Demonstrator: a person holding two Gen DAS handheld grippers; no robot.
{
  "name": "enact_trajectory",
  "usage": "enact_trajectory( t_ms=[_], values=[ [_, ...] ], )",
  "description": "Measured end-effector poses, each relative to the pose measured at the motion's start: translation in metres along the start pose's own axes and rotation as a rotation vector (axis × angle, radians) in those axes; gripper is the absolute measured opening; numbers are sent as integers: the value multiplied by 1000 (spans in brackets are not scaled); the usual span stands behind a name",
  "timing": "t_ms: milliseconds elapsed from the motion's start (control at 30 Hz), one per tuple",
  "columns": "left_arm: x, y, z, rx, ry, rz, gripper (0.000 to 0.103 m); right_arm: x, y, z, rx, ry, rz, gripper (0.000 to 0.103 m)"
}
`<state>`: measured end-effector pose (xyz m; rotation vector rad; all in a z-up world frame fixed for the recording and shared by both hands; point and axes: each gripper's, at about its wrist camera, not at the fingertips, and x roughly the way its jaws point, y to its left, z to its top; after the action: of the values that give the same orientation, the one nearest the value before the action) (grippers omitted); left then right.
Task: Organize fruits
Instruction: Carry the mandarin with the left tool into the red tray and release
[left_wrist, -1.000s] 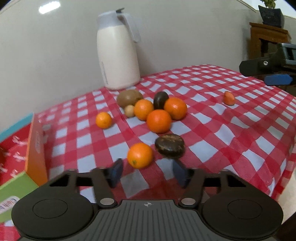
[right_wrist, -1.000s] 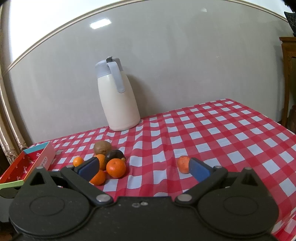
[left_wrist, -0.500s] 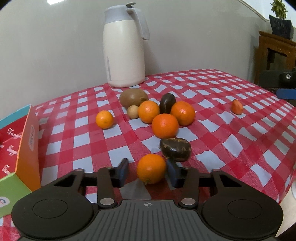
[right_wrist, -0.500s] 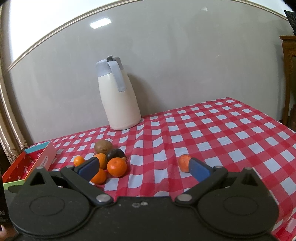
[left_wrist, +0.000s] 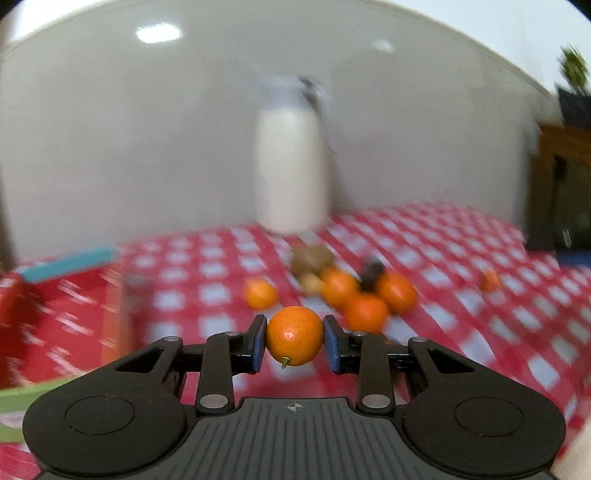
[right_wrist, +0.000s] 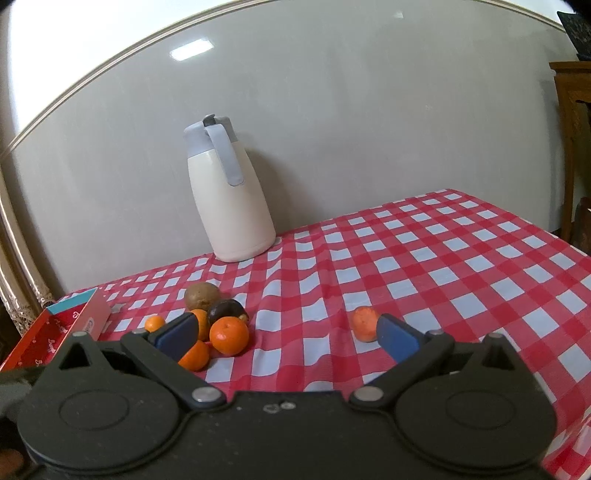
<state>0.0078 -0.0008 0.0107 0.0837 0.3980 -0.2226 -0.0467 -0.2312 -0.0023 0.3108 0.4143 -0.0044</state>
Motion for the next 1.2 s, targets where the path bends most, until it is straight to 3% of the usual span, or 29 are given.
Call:
enact_trajectory(
  t_ms=[67, 133, 267, 400, 533, 900, 1033, 1200],
  values=[
    [-9, 22, 7, -41, -47, 77, 33, 2, 1, 0, 1, 3, -1, 103],
    [-10, 47, 11, -91, -43, 151, 33, 4, 2, -1, 2, 10, 0, 103],
    [-2, 99, 8, -222, 35, 267, 33, 10, 8, -3, -8, 26, 2, 103],
    [8, 138, -1, -308, 135, 326, 33, 14, 14, -4, -24, 34, 7, 103],
    [5, 156, -13, -332, 190, 349, 33, 18, 20, -5, -32, 43, 21, 103],
    [-12, 180, -18, -327, 184, 436, 33, 23, 31, -6, -107, 50, 18, 103],
    [-14, 190, -20, -346, 182, 451, 33, 22, 26, -8, -165, 56, -23, 103],
    [-21, 185, -19, -354, 154, 386, 33, 26, 10, -10, -193, 73, -100, 103]
  ],
)
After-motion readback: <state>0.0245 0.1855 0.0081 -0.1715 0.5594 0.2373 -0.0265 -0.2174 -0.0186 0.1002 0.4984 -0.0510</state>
